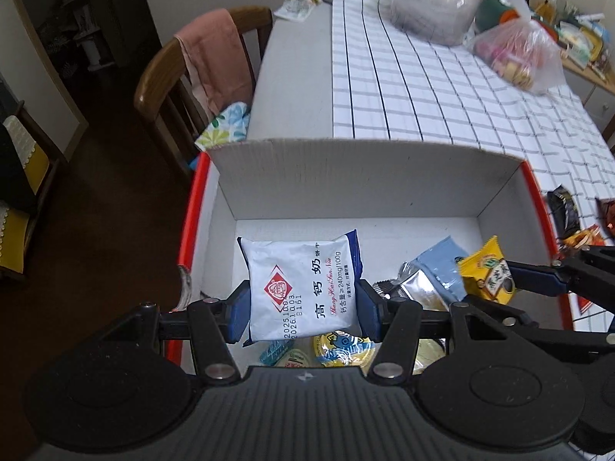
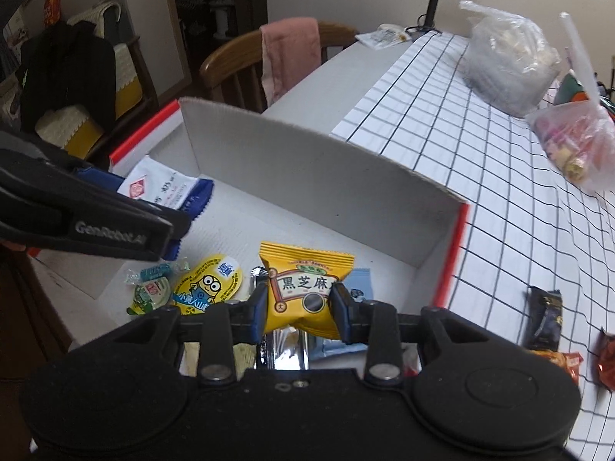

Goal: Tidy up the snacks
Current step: 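Carry both packets into the red-edged box and open both tools, then withdraw both tools from the box back over the snack pile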

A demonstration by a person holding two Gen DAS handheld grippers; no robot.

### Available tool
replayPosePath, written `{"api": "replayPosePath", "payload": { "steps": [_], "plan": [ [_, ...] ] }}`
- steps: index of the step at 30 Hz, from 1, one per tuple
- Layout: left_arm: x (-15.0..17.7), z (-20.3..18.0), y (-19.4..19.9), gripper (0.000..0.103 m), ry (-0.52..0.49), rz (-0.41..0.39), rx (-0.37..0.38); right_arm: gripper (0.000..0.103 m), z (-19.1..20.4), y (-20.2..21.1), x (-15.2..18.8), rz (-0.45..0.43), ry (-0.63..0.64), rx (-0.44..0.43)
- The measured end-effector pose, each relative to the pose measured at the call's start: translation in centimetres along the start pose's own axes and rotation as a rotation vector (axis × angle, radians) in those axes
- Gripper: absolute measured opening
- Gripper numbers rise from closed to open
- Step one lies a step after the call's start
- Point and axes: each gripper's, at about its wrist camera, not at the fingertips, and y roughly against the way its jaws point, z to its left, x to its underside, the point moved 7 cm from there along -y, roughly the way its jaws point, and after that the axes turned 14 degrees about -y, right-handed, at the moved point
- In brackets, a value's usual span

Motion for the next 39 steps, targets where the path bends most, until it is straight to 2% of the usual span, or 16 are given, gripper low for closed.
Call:
{"api": "replayPosePath", "payload": {
  "steps": [8, 17, 32, 36, 39],
  "plan": [
    [0.3, -0.4, -3.3, 0.056, -0.042, 0.103, 0.027, 0.033, 0.3, -2.7, 0.3, 0.058, 0.026, 0.017],
    [0.4, -0.5, -4.3, 0.057, -0.064, 0.147, 0.027, 0.035, 0.3, -3.6, 0.5, 0.083, 0.029, 0.027],
    [0.3, -0.6, -2.7, 0.063, -0.029, 0.077, 0.040, 0.044, 0.0, -0.9, 0.3, 0.043, -0.013, -0.026],
    [0.3, -0.5, -1.5, 0.063, -0.018, 0.037, 0.043, 0.058, -0.1, 0.7, 0.3, 0.012, -0.025, -0.041],
    [0.4, -0.5, -0.2, 0.064, -0.007, 0.000, 0.045, 0.058, -0.4, 1.8, 0.3, -0.008, -0.034, -0.045]
  ]
}}
